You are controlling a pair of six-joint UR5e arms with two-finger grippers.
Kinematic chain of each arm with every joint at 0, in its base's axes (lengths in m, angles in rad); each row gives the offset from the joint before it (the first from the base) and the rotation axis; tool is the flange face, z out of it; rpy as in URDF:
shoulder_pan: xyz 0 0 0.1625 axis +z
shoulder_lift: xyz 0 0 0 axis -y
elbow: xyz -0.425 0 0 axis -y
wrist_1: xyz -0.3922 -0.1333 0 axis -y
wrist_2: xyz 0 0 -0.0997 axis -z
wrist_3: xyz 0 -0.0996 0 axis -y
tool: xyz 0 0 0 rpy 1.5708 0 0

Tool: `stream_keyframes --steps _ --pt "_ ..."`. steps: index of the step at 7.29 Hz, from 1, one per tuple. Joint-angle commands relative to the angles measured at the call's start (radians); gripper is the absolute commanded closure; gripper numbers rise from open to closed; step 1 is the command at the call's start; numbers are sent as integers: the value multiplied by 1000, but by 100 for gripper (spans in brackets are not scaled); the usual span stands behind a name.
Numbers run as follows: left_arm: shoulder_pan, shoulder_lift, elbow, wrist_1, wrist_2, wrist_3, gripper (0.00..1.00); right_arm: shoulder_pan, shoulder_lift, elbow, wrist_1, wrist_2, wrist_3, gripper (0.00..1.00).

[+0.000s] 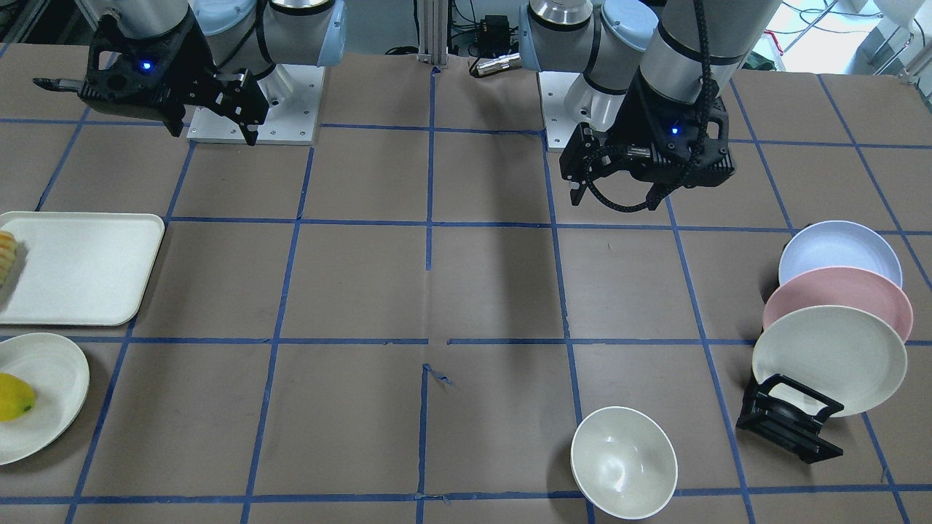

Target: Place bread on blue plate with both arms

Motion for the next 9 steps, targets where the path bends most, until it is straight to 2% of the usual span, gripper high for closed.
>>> stream_keyframes --steps 1,4,6,7,9 --pt "24 -2 21 -58 87 2 0 0 1 14 0 -1 -2 0" --pt "28 9 38 -93 82 -9 0 -15 8 28 -23 -7 -14 0" --pt "32 12 37 -100 82 -8 0 -128 9 28 -18 -6 -73 0" --pt "70 20 34 -100 81 61 0 -215 8 28 -17 -9 -148 0" --pt "304 29 15 -119 97 104 0 -358 12 28 -20 -10 -288 0"
